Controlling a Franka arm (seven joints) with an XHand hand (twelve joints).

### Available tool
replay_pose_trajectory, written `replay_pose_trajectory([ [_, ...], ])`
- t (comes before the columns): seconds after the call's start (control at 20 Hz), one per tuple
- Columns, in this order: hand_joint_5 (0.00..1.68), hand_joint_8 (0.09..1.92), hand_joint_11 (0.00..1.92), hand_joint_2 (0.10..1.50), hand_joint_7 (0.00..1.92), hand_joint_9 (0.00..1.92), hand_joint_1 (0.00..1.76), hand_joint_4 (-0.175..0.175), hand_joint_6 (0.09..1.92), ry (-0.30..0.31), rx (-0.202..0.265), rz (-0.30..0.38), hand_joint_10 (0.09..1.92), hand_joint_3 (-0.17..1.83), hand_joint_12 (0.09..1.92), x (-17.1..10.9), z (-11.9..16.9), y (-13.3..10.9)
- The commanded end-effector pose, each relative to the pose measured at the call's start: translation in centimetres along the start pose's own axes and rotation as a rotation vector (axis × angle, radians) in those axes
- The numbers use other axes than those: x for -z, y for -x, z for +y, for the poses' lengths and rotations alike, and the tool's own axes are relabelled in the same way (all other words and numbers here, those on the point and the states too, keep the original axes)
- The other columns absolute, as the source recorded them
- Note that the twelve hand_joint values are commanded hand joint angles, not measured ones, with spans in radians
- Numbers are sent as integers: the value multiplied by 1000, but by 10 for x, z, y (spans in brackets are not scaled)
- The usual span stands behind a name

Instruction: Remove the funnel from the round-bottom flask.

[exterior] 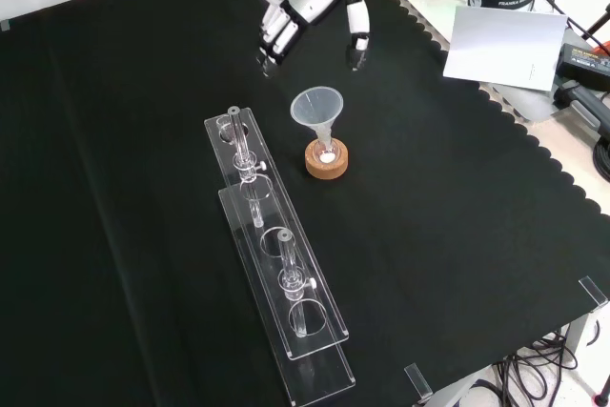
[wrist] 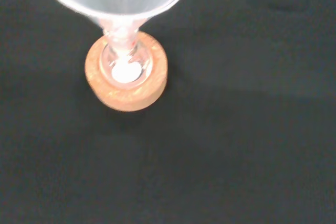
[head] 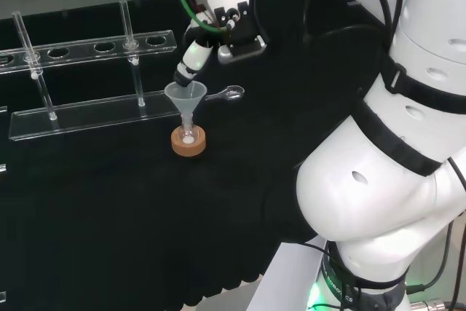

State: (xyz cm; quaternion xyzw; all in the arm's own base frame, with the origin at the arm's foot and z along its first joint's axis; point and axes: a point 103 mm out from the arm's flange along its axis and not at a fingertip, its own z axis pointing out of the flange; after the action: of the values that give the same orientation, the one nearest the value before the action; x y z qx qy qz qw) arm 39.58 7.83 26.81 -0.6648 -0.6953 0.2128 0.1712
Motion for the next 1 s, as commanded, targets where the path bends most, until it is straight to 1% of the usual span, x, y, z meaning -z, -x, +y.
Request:
replay_pose_trajectory([
  [0.05,117,626,372,613,6,278,569,31,87,-22,23,-6,761,366,1439,-11,6,-13],
  [0.3,118,617,363,620,0,244,565,33,87,-45,33,-6,776,346,1445,-18,10,-13],
  [0.45,116,592,354,625,0,221,560,34,87,-36,49,-8,791,330,1449,-23,13,-17],
  [0.55,115,580,351,627,0,207,559,34,87,-45,59,-12,795,324,1451,-27,16,-20],
  [0.8,103,484,341,635,0,167,558,34,87,-61,71,-31,809,306,1455,-34,25,-26],
  [1.0,97,452,334,639,0,150,562,34,87,-67,78,-41,813,299,1457,-38,31,-27],
])
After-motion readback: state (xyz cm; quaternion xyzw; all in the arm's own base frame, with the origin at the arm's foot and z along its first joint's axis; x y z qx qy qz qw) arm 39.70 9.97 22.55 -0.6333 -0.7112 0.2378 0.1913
